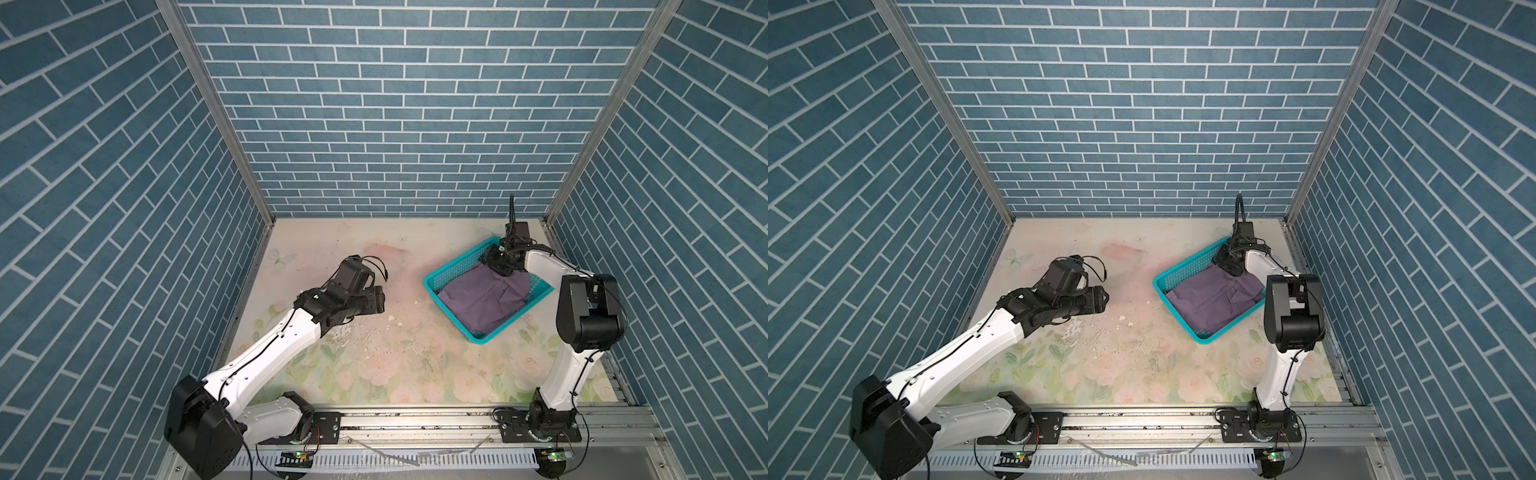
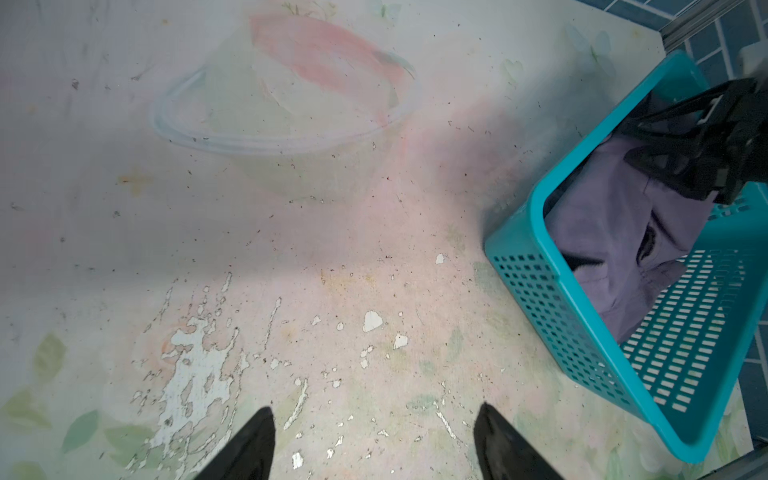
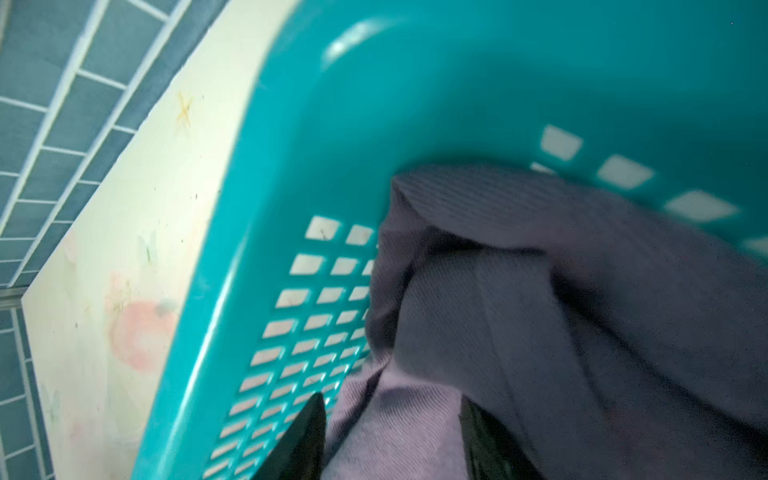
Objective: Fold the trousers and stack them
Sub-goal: 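Grasp the purple trousers inside the basket with the right gripper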
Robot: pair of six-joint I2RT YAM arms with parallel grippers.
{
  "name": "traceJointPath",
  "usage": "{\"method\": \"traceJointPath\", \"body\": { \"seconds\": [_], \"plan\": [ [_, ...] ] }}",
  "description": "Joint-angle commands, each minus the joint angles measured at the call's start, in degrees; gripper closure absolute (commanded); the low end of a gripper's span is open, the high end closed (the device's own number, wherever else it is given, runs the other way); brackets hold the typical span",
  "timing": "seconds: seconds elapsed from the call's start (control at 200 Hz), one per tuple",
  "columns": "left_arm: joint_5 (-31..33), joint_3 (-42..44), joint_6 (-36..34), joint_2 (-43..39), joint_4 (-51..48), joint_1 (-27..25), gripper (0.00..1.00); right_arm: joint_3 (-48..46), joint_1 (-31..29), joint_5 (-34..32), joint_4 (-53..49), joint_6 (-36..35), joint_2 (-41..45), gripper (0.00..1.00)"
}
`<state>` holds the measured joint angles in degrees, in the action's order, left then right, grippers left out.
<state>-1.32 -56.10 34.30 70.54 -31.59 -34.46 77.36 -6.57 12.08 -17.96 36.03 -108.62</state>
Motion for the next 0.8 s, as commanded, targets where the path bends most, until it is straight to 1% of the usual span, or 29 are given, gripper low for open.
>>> {"method": "traceJointPath", "body": {
  "seconds": [0.0, 0.065, 0.09, 0.2, 0.205, 0.21, 0.215, 0.23, 0.4, 0.53, 0.61, 0.635, 0.665, 0.685, 0.71, 0.72, 0.73, 0.74, 0.75, 0.755, 0.775, 0.785, 0.795],
  "plan": [
    [-3.2, -1.1, 0.0, 4.2, 3.9, -0.6, 0.22, 1.2, -1.3, -4.3, -4.6, -5.1, 4.8, 0.36],
    [-4.2, -3.1, -0.3, 7.5, 5.1, -1.4, 0.22, -0.2, -2.3, -6.7, -6.9, -7.8, 7.5, 0.27],
    [-4.7, -4.0, -0.6, 9.0, 5.3, -1.7, 0.22, -0.8, -2.9, -9.1, -7.8, -8.8, 8.5, 0.24],
    [-7.1, -7.0, -0.7, 13.6, 7.3, -2.8, 0.22, -3.3, -6.8, -14.6, -10.9, -11.9, 11.0, 0.15],
    [-7.2, -7.1, -0.6, 13.7, 7.4, -2.9, 0.22, -3.5, -7.0, -14.8, -10.9, -12.0, 11.1, 0.12],
    [-7.2, -7.2, -0.6, 13.9, 7.5, -2.9, 0.22, -3.6, -7.2, -14.9, -11.0, -12.0, 11.2, 0.07],
    [-7.3, -7.3, -0.5, 14.0, 7.6, -2.9, 0.22, -3.7, -7.4, -15.0, -11.1, -12.0, 11.2, 0.04],
    [-7.6, -7.5, -0.5, 14.4, 7.9, -3.1, 0.21, -4.2, -7.9, -15.2, -11.2, -12.0, 11.3, 0.01],
    [-8.7, -9.0, 0.0, 16.7, 9.0, -4.0, 0.18, -8.2, -13.1, -15.4, -10.6, -8.7, 8.8, 0.01],
    [-8.0, -7.6, 0.1, 15.1, 8.2, -4.2, 0.16, -10.5, -13.7, -13.9, -8.4, -5.8, 5.1, 0.02],
    [-6.9, -6.2, 0.0, 13.1, 7.3, -4.2, 0.16, -11.2, -13.6, -12.8, -5.8, -5.2, 3.1, 0.11],
    [-6.5, -5.6, 0.1, 12.4, 7.0, -4.2, 0.16, -11.1, -13.6, -12.1, -5.3, -5.2, 2.4, 0.15],
    [-6.0, -5.0, 0.1, 11.5, 6.7, -4.2, 0.16, -10.6, -13.5, -11.8, -5.0, -5.4, 1.8, 0.25],
    [-5.8, -4.6, 0.1, 10.9, 6.7, -4.2, 0.16, -10.1, -13.4, -11.5, -4.9, -5.6, 1.4, 0.34],
    [-5.4, -4.0, 0.1, 10.2, 6.5, -4.2, 0.16, -9.4, -13.3, -11.0, -4.9, -5.8, 1.1, 0.50],
    [-5.3, -3.8, 0.1, 9.9, 6.4, -4.2, 0.16, -9.2, -13.2, -10.9, -4.9, -5.8, 1.0, 0.55],
    [-5.1, -3.6, 0.2, 9.5, 6.4, -4.2, 0.16, -8.9, -13.1, -10.8, -5.1, -5.8, 1.0, 0.65],
    [-4.9, -3.4, 0.2, 9.2, 6.3, -4.3, 0.16, -8.6, -12.9, -10.8, -5.2, -5.7, 1.1, 0.74],
    [-4.7, -3.2, 0.2, 8.9, 6.2, -4.2, 0.16, -8.2, -12.8, -10.9, -5.4, -5.8, 1.2, 0.81],
    [-4.6, -3.1, 0.2, 8.8, 6.2, -4.2, 0.16, -8.1, -12.8, -11.0, -5.5, -5.8, 1.2, 0.83],
    [-4.2, -2.7, 0.3, 8.3, 6.1, -4.2, 0.16, -7.5, -12.5, -11.4, -5.9, -5.8, 1.6, 0.96],
    [-4.1, -2.6, 0.3, 8.1, 6.0, -4.2, 0.16, -7.1, -12.4, -11.7, -6.2, -5.8, 1.8, 1.00],
    [-3.9, -2.5, 0.3, 7.9, 5.9, -4.2, 0.16, -6.8, -12.3, -12.0, -6.5, -5.8, 2.0, 1.00]
  ]
}}
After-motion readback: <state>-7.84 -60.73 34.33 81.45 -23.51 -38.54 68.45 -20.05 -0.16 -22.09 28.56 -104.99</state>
